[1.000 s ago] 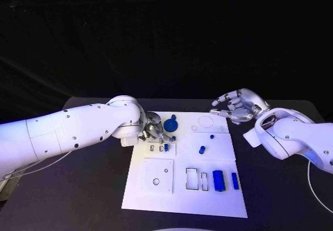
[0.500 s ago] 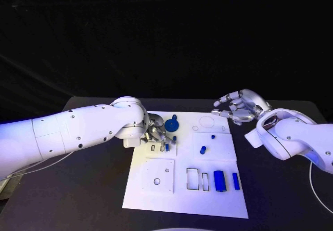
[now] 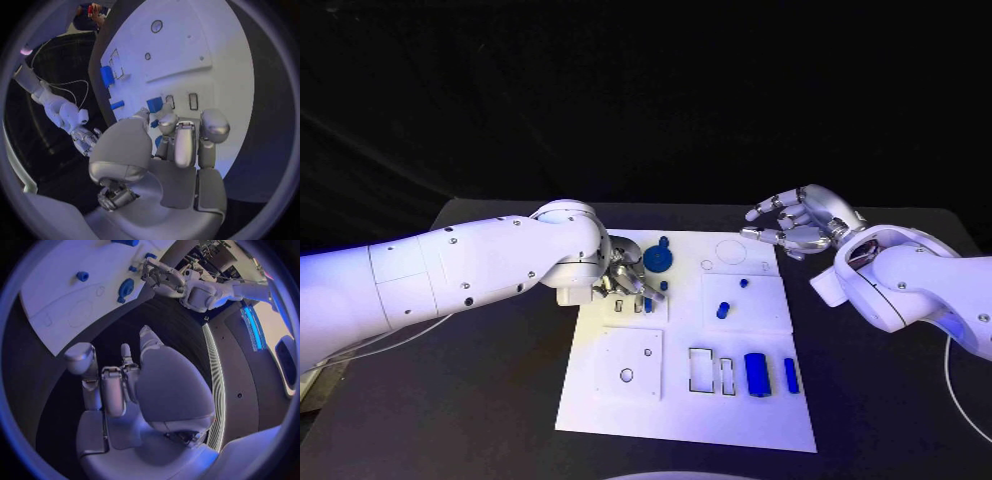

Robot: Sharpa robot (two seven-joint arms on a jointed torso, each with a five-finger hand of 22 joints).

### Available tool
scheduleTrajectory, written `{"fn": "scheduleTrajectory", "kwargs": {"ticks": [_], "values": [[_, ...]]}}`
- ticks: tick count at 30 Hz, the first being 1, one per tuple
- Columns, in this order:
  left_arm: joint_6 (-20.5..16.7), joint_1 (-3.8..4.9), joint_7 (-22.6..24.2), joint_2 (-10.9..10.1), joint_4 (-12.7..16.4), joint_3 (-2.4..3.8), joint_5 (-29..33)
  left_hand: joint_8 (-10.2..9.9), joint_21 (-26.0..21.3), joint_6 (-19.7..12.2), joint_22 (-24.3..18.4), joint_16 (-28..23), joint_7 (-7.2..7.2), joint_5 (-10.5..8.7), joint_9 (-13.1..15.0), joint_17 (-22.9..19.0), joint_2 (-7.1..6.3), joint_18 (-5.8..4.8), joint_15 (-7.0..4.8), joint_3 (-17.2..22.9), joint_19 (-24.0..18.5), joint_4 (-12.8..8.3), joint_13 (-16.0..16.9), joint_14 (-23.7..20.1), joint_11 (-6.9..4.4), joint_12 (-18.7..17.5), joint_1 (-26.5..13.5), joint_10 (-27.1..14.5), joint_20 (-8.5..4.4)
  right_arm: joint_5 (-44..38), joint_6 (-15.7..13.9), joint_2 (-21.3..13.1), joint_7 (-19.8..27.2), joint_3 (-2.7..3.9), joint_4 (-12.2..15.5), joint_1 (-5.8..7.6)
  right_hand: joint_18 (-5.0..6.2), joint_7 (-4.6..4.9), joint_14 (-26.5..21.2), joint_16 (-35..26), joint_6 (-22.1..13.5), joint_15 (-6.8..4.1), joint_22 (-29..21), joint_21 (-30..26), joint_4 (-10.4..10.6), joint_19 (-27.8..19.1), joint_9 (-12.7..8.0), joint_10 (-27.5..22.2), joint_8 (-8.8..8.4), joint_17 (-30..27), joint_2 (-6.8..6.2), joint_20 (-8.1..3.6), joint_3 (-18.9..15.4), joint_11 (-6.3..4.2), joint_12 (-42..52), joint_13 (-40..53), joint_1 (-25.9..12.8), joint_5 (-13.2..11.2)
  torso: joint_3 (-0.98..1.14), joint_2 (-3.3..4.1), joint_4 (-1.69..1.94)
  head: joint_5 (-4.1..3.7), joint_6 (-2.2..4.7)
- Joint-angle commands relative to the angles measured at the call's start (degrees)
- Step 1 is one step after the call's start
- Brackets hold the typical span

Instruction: Assemble the parts on the task board

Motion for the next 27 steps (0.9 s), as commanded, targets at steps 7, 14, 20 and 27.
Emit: {"fn": "scheduleTrajectory", "kwargs": {"ticks": [7,14,20,27], "values": [[1.41,0.02,-0.07,-0.04,0.19,-0.01,0.53,0.57,0.44,-0.09,0.21,0.22,-0.18,-0.09,0.37,3.17,0.39,-0.78,-0.38,-0.02,-0.32,0.04,-0.11,2.75,-0.33,0.21,1.23,0.06,-0.28,-0.1,1.07,0.14,-0.3,0.0,-0.15,-0.13,0.54,-0.25,4.01,0.09,0.15,-0.4,-0.06,-0.3,-0.21,0.19,0.09,-0.14,0.37,6.27,-0.02,-0.1,-0.07,-0.1,-0.3,6.17,-0.23,0.05,0.04,0.01,-0.03,0.23,0.05],[0.99,0.01,-0.07,-0.15,0.57,-0.01,1.25,0.73,0.51,-0.3,0.23,0.22,-0.2,-0.09,0.65,3.16,0.8,-0.76,-0.4,0.47,-0.5,0.04,-0.48,2.76,-0.36,0.01,2.17,-0.17,-0.26,-0.17,1.2,0.25,-0.78,0.0,-0.47,-0.18,0.56,-0.26,4.0,0.06,0.13,-0.4,-0.12,-0.38,-0.23,0.17,0.1,-0.14,0.4,6.21,0.01,-0.11,-0.01,-0.11,-0.3,6.16,-0.14,0.06,0.01,0.01,-0.05,0.43,-0.08],[-0.36,0.0,-0.05,-0.37,0.89,0.02,2.48,0.87,0.53,-0.88,0.07,0.22,-0.34,-0.08,1.18,3.14,2.09,-0.68,-0.5,2.88,-0.92,-0.06,-2.32,2.75,-0.48,-1.13,5.04,-1.2,-0.3,-0.73,0.85,0.35,-1.79,0.0,-0.74,-0.24,0.68,-0.27,3.89,-0.15,0.11,-0.43,-0.64,-1.02,-0.29,-0.08,0.12,-0.32,0.48,5.75,0.15,-0.13,0.22,-0.13,-0.56,5.92,0.18,0.09,0.0,0.03,0.0,0.55,-0.09],[-1.41,-0.01,-0.04,-0.79,1.1,0.09,5.06,1.98,0.84,-1.13,0.45,0.22,-0.85,-0.08,2.75,3.08,1.97,-0.69,-0.91,9.82,-1.12,-0.13,-2.37,2.74,-0.96,-1.06,9.85,-1.07,-0.6,-1.07,0.83,0.43,-2.62,0.0,-0.99,-0.33,0.7,-0.27,3.86,-0.2,0.11,-0.43,-0.72,-1.13,-0.33,-0.11,0.13,-0.33,0.51,5.65,0.18,-0.14,0.31,-0.14,-0.56,5.92,0.32,0.09,0.01,0.03,-0.03,0.53,-0.16]]}}
